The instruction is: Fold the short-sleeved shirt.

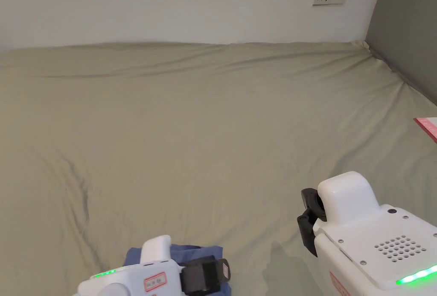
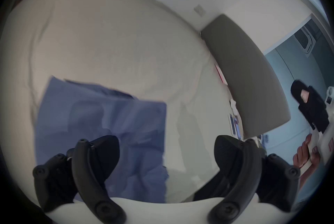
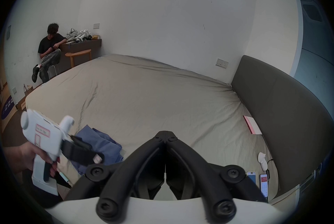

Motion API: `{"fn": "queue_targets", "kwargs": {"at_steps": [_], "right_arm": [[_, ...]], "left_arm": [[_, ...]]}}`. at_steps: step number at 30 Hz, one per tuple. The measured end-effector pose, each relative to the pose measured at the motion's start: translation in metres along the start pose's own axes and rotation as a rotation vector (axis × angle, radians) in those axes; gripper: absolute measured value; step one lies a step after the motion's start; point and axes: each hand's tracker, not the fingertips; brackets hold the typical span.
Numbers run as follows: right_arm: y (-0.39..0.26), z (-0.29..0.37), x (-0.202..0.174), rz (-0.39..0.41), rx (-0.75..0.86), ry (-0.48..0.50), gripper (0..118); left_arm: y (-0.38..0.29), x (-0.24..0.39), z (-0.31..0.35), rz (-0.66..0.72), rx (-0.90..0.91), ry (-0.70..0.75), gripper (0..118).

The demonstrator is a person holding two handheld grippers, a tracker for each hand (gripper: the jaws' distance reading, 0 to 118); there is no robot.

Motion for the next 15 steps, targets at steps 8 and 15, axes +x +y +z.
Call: {"fn": "queue_targets", "kwargs": {"at_steps": [8,15], "right_arm": [[-0.001,0.002,-0.005,0.004,0.002,0.005,2],[-0.003,0.006,-0.004,0.021,-0.008,-0.002,2]], "left_arm": [[-0.007,-0.001,0.001,-0.296,0.094,0.33,0],[-0.054,0.02,-0.075,-0.51,-0.041,0.414,0]]}}
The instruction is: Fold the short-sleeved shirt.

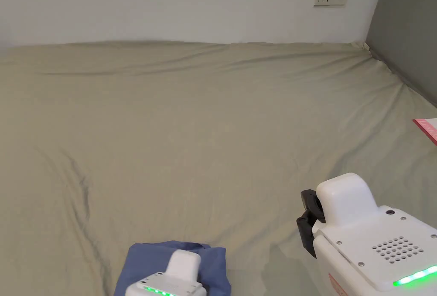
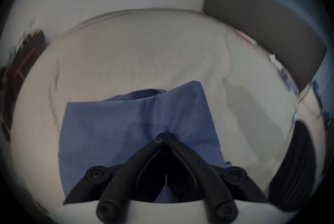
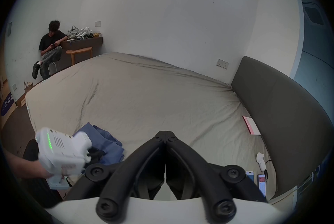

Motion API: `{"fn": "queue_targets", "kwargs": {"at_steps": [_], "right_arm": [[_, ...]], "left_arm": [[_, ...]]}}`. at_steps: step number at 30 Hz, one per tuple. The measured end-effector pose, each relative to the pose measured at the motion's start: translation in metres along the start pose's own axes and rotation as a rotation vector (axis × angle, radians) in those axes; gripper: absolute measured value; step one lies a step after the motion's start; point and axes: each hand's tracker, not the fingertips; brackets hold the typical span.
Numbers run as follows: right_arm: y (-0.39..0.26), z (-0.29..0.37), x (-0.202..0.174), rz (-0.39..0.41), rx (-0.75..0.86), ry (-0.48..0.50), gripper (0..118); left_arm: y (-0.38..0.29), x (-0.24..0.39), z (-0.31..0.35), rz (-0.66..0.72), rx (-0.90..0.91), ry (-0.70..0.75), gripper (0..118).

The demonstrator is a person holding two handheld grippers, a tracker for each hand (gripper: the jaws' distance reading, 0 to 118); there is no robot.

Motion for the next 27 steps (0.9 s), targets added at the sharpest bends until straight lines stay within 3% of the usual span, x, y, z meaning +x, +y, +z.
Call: {"fn": "queue_targets", "kwargs": {"at_steps": [5,9,15,21,27], "right_arm": [[-0.002,0.001,0.009,-0.008,-0.005,-0.019,2],[-0.004,-0.006,0.009,-0.022,-0.012,-0.017,2],[0.0,-0.019,-0.003,-0.015,-0.012,0.011,2],[0.005,-0.037,-0.02,-0.014,-0.013,0.057,2],[-0.024,-0.088,-0.06,0.01,-0.158,0.244,2]], "left_arm": [[-0.003,0.033,-0.006,-0.173,0.023,0.147,0],[-0.009,0.039,0.004,-0.103,0.042,0.09,0],[-0.032,0.055,0.025,-0.22,0.054,-0.027,0],[-0.044,0.034,0.062,-0.093,0.048,-0.311,0],[-0.04,-0.058,0.092,0.183,0.154,-0.204,0]]}}
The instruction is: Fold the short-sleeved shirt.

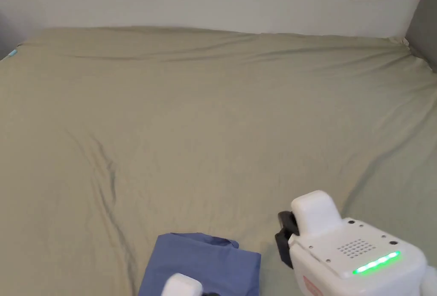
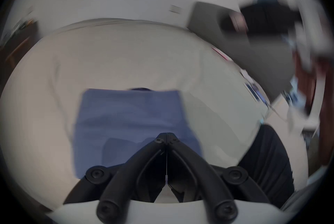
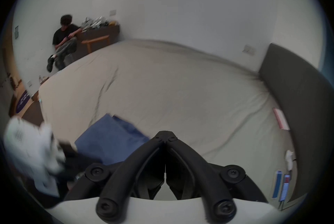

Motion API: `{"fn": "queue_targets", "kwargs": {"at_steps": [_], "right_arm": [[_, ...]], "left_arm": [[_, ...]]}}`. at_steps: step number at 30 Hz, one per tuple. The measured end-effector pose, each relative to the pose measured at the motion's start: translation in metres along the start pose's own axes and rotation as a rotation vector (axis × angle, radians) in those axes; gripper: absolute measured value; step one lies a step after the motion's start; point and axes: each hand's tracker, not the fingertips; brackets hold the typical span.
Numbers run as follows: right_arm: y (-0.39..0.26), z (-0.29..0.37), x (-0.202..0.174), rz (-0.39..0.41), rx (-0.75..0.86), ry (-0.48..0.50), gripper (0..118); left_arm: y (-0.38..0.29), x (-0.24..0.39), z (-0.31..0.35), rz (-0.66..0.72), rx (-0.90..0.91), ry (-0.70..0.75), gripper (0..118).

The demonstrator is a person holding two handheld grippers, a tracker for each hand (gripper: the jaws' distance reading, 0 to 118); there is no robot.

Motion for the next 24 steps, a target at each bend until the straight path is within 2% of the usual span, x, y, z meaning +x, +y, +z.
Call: {"fn": "queue_targets", "kwargs": {"at_steps": [2,5,7,9,10,11,13,15,16,21,24], "right_arm": [[-0.019,-0.032,-0.014,0.008,-0.069,0.074,2],[-0.055,-0.078,-0.039,0.052,-0.239,0.135,2],[-0.079,-0.099,-0.053,0.082,-0.334,0.174,2],[-0.096,-0.11,-0.06,0.097,-0.366,0.163,2],[-0.095,-0.106,-0.06,0.101,-0.308,0.144,2],[-0.089,-0.105,-0.055,0.099,-0.317,0.159,2],[-0.083,-0.108,-0.046,0.068,-0.366,0.203,2],[-0.083,-0.112,-0.039,0.052,-0.377,0.23,2],[-0.082,-0.111,-0.038,0.055,-0.373,0.232,2],[-0.082,-0.109,-0.04,0.071,-0.369,0.244,2],[-0.084,-0.109,-0.04,0.063,-0.368,0.247,2]], "left_arm": [[0.006,-0.036,0.01,0.078,0.034,0.06,0],[0.009,-0.084,0.016,0.177,0.031,0.161,0],[0.008,-0.107,0.021,0.234,0.037,0.157,0],[0.008,-0.126,0.024,0.267,0.027,0.137,2],[0.009,-0.135,0.024,0.287,0.006,0.097,11],[0.008,-0.142,0.021,0.311,-0.024,0.05,25],[0.01,-0.158,0.014,0.367,-0.082,-0.054,74],[0.012,-0.172,0.001,0.441,-0.137,-0.148,105],[0.013,-0.178,-0.007,0.476,-0.163,-0.205,108],[0.008,-0.198,-0.064,0.67,-0.247,-0.485,108],[-0.004,-0.197,-0.093,0.882,-0.3,-0.689,107]]}}
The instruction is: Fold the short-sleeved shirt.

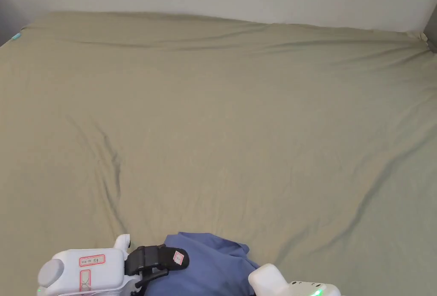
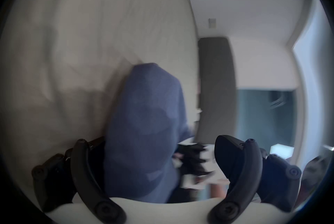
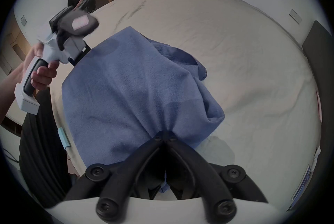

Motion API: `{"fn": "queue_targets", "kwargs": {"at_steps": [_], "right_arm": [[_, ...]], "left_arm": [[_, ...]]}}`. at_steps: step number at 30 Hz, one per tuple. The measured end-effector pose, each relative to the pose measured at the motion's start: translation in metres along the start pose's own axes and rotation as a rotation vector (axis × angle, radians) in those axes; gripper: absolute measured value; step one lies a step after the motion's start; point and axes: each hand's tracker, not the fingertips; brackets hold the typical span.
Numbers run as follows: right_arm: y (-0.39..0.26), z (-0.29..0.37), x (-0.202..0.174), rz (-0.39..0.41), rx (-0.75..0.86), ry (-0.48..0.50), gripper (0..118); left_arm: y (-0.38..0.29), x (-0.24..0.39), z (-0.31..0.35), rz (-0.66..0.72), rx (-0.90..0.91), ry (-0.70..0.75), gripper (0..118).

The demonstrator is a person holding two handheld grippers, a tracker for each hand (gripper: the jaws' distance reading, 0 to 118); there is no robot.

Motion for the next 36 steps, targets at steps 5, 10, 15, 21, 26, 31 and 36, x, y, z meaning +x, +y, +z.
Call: {"fn": "queue_targets", "kwargs": {"at_steps": [5,10,15,21,26,31,36], "right_arm": [[-0.003,-0.001,0.007,-0.03,0.012,0.021,2],[0.007,0.003,0.012,-0.028,-0.008,0.04,2],[0.029,0.048,0.026,-0.102,0.144,-0.043,2],[0.061,0.132,0.038,-0.079,0.399,-0.269,2],[0.076,0.178,0.017,-0.022,0.531,-0.454,2],[0.08,0.193,-0.011,0.014,0.604,-0.491,2],[0.083,0.191,-0.03,0.014,0.631,-0.496,2]], "left_arm": [[-0.007,-0.011,-0.022,-0.051,0.007,0.279,25],[-0.026,0.022,-0.025,-0.154,0.073,0.302,24],[-0.046,0.061,-0.02,-0.289,0.11,0.517,25],[-0.065,0.096,-0.014,-0.415,0.137,0.709,25],[-0.076,0.106,-0.001,-0.531,0.194,0.883,25],[-0.071,0.094,0.028,-0.553,0.246,1.008,25],[-0.065,0.077,0.058,-0.608,0.272,1.164,25]]}}
